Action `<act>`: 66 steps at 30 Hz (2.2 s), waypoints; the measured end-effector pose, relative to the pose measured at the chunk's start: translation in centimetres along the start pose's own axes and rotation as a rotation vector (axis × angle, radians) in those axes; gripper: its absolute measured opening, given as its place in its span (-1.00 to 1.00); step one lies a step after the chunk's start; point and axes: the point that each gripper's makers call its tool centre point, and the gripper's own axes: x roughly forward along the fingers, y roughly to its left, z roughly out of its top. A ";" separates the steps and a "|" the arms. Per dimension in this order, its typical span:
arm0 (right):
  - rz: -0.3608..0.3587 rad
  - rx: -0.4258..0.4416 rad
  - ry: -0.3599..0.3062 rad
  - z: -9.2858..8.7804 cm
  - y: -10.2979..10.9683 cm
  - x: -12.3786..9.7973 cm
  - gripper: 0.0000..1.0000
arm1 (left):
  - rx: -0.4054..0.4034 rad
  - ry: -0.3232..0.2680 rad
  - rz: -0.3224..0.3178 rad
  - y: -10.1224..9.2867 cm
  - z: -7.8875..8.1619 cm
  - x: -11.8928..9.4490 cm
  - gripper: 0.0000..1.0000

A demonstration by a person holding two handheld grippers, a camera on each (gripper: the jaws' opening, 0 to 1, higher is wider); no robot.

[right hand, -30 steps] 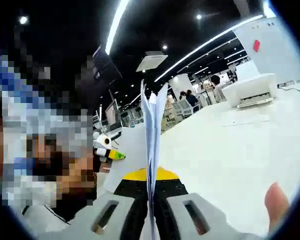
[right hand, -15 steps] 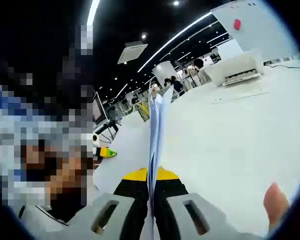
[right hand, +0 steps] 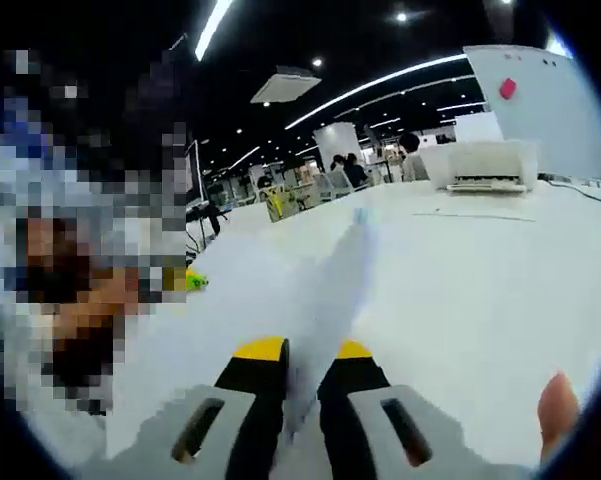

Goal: Organize the stack of printing papers by aligning and flattening the scattered papers on the table

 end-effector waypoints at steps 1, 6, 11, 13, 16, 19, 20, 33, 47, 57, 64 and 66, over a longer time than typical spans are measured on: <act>-0.010 -0.004 -0.009 0.1 0.0 -0.1 -0.46 | -0.016 0.003 -0.006 0.0 -0.1 0.1 -0.56; -0.060 -0.086 -0.025 0.2 -1.0 -0.5 -0.03 | 0.012 -0.066 0.016 0.7 1.0 -0.2 -0.07; -0.077 -0.107 -0.103 1.1 -1.7 -2.0 0.28 | 0.057 -0.160 0.033 1.3 2.7 -1.9 0.26; -0.088 -0.152 -0.088 1.3 -2.1 -3.3 0.26 | 0.041 -0.107 -0.005 1.1 2.6 -2.9 0.14; -0.116 -0.237 -0.028 1.5 -2.3 -5.8 0.12 | 0.145 0.005 0.004 0.9 1.9 -4.8 0.12; -0.121 -0.357 -0.014 2.5 -1.1 -7.9 0.08 | 0.190 0.031 0.015 -0.1 2.0 -6.9 0.23; -0.112 -0.369 -0.012 2.7 -0.4 -8.5 0.06 | 0.199 0.027 0.011 -0.7 2.0 -7.6 0.28; -0.117 -0.364 -0.013 0.0 4.7 -11.6 0.37 | 0.166 -0.012 0.019 -5.3 -1.0 -12.3 0.88; -0.090 -0.376 -0.037 -1.6 6.1 -10.2 0.46 | 0.149 0.026 -0.001 -6.4 -3.1 -12.9 0.89; -0.097 -0.365 -0.036 -1.5 5.5 -10.2 0.44 | 0.106 -0.005 0.014 -6.2 -3.1 -13.1 0.79; -0.100 -0.367 -0.022 -1.2 5.4 -10.6 0.42 | 0.117 0.009 0.012 -6.5 -3.4 -13.0 0.75; -0.107 -0.367 -0.022 -1.1 5.4 -10.7 0.40 | 0.114 0.003 0.006 -6.7 -3.3 -12.9 0.75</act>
